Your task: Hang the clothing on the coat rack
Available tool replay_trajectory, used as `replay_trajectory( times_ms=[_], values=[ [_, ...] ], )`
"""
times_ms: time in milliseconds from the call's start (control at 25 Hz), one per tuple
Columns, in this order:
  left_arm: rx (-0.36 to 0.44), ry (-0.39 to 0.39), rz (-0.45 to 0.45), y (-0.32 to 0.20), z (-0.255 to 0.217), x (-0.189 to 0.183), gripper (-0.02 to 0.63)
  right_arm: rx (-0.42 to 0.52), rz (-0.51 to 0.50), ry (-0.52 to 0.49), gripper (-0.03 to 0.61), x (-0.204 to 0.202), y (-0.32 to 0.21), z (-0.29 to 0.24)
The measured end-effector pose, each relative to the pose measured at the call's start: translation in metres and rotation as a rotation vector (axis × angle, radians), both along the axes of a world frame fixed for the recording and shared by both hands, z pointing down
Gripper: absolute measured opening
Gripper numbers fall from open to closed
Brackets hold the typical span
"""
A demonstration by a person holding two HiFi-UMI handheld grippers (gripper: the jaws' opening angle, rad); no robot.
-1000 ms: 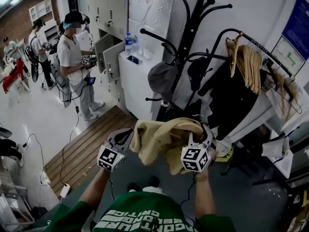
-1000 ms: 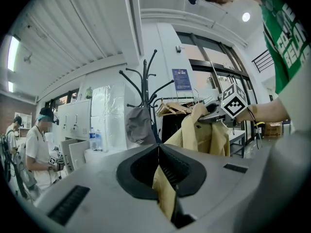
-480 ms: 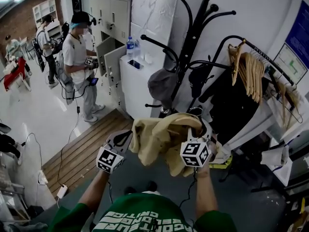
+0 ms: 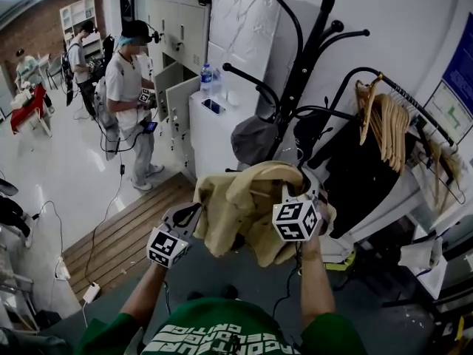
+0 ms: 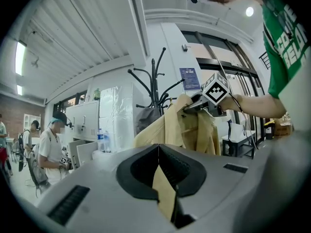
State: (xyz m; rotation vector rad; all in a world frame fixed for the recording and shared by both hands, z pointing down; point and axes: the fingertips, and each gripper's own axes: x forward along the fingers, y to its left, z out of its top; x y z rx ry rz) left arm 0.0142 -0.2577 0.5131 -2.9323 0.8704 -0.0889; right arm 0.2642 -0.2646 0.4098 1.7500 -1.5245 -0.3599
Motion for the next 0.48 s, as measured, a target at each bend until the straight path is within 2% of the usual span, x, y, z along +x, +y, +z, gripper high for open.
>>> replay_trajectory(
  times_ms=[480],
  values=[
    [-0.013,0.005,-0.064,-0.018,0.004,-0.016,0.006,-0.043,-0.045,-0.026,0.179,-0.007,-0.051,0.008]
  ],
)
